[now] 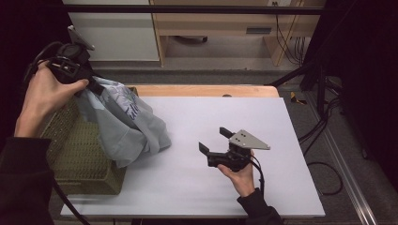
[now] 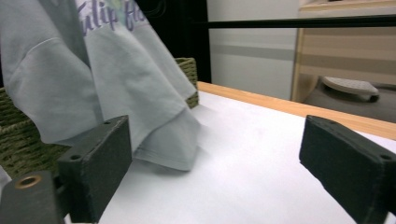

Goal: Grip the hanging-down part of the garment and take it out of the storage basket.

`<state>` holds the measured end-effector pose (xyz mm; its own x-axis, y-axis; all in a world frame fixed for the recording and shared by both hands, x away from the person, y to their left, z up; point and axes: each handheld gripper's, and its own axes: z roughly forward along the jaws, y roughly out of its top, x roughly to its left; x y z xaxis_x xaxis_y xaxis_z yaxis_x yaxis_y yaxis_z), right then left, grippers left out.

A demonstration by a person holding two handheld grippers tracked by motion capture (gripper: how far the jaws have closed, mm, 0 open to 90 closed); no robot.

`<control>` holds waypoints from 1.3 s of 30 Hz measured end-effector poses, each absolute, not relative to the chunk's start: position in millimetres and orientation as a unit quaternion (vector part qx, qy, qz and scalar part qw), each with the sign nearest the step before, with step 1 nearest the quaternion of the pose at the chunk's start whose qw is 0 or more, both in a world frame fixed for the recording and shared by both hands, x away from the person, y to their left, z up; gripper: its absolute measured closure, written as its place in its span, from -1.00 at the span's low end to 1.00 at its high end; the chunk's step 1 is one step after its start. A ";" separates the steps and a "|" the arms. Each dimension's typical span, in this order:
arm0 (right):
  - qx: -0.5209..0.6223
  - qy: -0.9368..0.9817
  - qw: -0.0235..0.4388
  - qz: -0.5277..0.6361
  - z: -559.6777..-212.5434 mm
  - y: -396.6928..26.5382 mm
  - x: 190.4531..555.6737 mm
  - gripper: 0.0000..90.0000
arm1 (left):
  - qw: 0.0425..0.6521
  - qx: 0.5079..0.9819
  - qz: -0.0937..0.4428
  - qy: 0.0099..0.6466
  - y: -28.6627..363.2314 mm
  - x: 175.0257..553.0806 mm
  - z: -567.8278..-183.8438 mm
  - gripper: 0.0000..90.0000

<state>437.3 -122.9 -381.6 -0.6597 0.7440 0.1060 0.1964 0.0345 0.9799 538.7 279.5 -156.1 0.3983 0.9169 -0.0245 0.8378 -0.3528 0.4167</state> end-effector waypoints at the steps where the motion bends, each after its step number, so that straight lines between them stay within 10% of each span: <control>1: 0.352 0.679 0.228 0.603 -382.4 -127.7 435.1 -0.82 | 0.184 0.815 0.107 0.538 279.4 539.0 -156.3 0.88; 39: 0.414 0.651 0.289 0.567 -429.5 -210.4 383.5 -0.97 | 0.183 0.815 0.104 0.540 278.3 540.2 -157.6 0.88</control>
<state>383.5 -210.4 -429.5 -0.4901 0.8666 0.0939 0.2109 0.0133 0.9774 540.2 278.3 -157.6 0.3952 0.9182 -0.0275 0.8418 -0.3501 0.4109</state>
